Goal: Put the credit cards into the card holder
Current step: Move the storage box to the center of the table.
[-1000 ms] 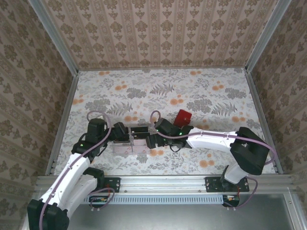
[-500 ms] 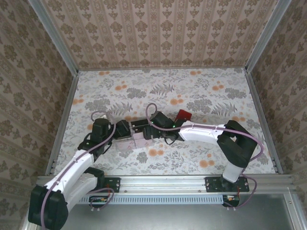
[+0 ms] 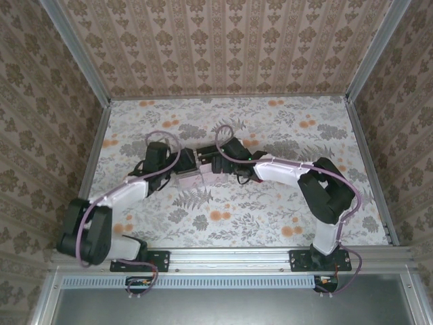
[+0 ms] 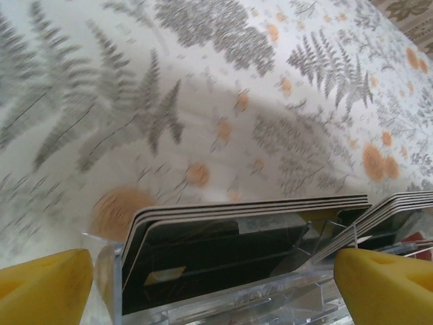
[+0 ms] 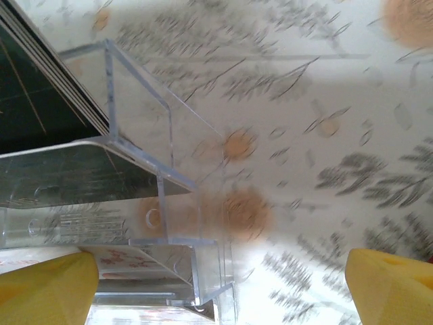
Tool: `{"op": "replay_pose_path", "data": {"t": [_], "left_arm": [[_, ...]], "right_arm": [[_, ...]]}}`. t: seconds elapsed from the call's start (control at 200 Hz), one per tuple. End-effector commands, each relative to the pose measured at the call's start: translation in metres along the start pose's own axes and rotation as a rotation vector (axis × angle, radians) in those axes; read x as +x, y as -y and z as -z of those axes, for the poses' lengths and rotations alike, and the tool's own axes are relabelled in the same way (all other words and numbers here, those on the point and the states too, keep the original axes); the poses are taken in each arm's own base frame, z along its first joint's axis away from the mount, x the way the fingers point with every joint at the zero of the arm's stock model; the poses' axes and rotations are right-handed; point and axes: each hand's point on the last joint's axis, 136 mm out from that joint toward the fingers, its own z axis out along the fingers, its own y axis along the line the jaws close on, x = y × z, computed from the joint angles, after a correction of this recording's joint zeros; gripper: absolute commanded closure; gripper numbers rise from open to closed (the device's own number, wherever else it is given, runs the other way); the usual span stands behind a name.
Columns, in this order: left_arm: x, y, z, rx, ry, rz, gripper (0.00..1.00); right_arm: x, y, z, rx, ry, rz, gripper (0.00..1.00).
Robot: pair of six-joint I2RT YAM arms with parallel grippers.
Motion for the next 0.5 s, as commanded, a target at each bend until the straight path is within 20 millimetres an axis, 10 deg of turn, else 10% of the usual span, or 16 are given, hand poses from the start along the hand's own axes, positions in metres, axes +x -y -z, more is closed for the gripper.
{"op": "replay_pose_path", "data": {"t": [0.0,0.195,0.495], "left_arm": [[-0.024,0.043,-0.016,0.121,0.034,-0.077,0.0],[-0.025,0.059,-0.041,0.146,0.007,-0.091,0.0],[-0.028,0.056,-0.035,0.144,0.016,-0.095,0.0]], "right_arm": [[-0.015,0.022,-0.014,0.067,0.015,-0.014,0.05],[-0.028,0.023,-0.011,0.02,0.006,-0.004,0.04],[-0.04,0.018,0.067,-0.093,0.108,-0.031,0.03]]}}
